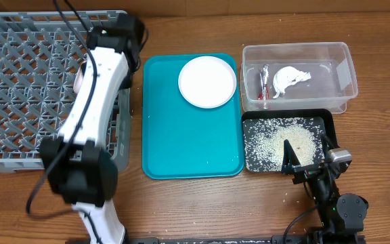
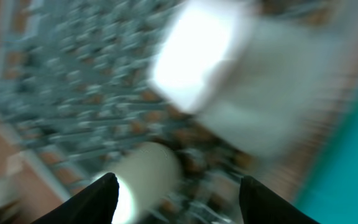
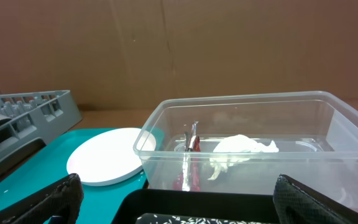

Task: Sort waste into correct bins and load items into the dishwasher
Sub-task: 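Place the pink bowl on its side in the rack's back left, then reach the left gripper to the white plate's edge on the tray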

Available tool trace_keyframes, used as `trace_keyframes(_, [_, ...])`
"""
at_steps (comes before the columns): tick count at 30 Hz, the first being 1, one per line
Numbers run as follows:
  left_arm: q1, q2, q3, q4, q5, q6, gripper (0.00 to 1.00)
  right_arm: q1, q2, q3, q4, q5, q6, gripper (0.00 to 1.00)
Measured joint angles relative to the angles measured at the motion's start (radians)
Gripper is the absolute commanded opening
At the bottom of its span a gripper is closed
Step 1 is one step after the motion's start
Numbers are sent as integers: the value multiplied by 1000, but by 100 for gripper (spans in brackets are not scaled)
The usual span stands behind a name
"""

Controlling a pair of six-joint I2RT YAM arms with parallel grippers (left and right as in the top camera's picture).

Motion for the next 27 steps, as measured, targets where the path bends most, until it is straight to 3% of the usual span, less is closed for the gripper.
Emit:
trace_keyframes(4, [-118, -143, 27, 87, 249, 27, 67, 0, 0, 0, 0, 0, 0, 100])
trace_keyframes(9, [-253, -129, 31, 280, 472, 80, 67, 0, 0, 0, 0, 0, 0, 100])
trace_keyframes(12, [-308, -57, 30, 381, 531, 94, 46, 0, 0, 0, 0, 0, 0, 100])
trace_keyframes(22, [-271, 261, 10, 414, 573, -2, 50, 0, 0, 0, 0, 0, 0, 100])
trace_keyframes(25, [-252, 308, 10, 412, 592, -27, 38, 0, 0, 0, 0, 0, 0, 100])
trace_keyframes(27, [-242, 328, 10, 409, 607, -42, 19, 0, 0, 0, 0, 0, 0, 100])
